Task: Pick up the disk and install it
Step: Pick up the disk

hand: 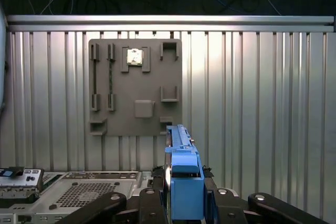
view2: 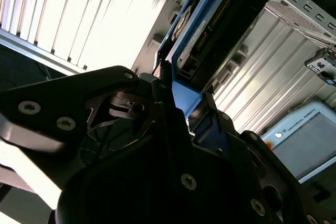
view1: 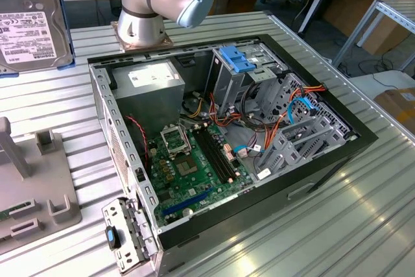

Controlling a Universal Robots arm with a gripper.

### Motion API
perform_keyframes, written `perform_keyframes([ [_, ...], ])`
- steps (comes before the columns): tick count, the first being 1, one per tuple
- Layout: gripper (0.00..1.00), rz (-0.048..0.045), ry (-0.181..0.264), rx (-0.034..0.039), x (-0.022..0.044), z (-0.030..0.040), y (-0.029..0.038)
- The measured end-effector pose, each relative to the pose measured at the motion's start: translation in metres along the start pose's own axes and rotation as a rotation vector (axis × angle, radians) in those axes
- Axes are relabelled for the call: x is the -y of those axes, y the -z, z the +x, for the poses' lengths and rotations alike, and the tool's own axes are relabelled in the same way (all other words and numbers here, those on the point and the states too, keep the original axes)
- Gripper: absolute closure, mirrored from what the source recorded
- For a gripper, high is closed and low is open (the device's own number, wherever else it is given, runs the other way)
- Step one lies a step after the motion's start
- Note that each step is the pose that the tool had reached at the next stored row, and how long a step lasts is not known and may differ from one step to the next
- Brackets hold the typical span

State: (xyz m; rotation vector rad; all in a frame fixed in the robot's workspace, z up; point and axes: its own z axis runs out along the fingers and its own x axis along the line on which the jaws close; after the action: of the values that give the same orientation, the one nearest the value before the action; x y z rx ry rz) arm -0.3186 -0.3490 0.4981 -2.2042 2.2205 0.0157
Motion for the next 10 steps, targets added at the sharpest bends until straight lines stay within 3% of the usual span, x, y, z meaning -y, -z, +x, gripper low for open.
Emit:
perform_keyframes([
  [10, 0.63, 0.0, 0.0, 0.0, 0.0153, -0.0003, -0.0001],
])
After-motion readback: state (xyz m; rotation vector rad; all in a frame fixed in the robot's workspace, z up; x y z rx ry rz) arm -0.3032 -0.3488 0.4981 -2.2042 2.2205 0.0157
